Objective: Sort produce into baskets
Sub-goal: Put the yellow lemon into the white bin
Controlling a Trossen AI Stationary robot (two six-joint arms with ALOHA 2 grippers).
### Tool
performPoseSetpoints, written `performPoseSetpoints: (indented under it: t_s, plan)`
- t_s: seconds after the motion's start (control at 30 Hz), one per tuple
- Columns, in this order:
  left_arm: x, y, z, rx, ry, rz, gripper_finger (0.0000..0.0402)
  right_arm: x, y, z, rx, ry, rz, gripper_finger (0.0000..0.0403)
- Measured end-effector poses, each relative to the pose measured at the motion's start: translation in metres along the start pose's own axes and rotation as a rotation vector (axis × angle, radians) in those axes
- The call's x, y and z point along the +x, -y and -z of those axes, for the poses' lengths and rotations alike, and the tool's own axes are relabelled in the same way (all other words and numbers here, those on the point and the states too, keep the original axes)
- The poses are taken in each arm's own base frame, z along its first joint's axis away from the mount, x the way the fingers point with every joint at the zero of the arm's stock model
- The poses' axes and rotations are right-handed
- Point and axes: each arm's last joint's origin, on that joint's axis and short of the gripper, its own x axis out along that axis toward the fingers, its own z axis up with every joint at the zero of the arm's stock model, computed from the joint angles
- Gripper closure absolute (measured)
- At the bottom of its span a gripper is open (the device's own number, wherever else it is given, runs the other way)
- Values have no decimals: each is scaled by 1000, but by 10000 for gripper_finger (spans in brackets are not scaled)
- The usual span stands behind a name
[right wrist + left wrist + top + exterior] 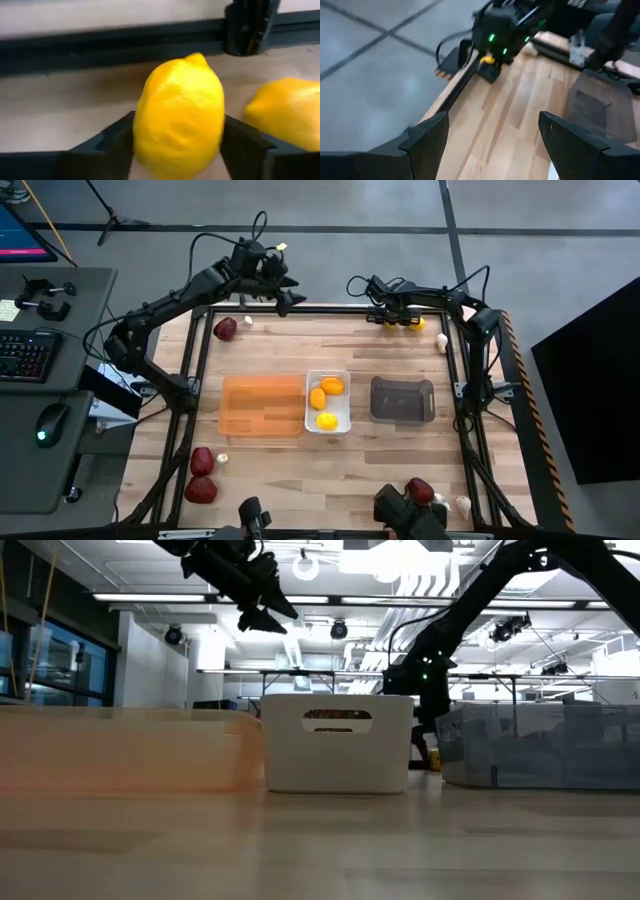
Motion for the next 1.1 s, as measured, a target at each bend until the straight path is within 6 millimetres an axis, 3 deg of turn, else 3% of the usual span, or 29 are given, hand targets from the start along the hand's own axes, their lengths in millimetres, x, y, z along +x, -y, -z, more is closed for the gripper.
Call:
performPoseSetpoints:
  t_s: [0.2,0.33,0.5,0.67,0.93,1.1]
  plan:
    - [0,0,-9,38,94,-1,106,-20,8,-3,-182,64,39,278]
    - [-1,5,-12,-57,118,17,106,-60,15,-4,-344,159,-15,281]
    - [-1,32,-17,-102,134,133,106,-123,19,16,-580,278,-233,254]
    - [14,69,-8,-161,151,220,106,-154,27,72,-730,309,-652,230]
    - [28,131,26,-292,194,248,106,-155,39,169,-860,215,-1143,240]
    - [19,137,30,-352,213,202,106,-152,26,204,-890,230,-1288,227]
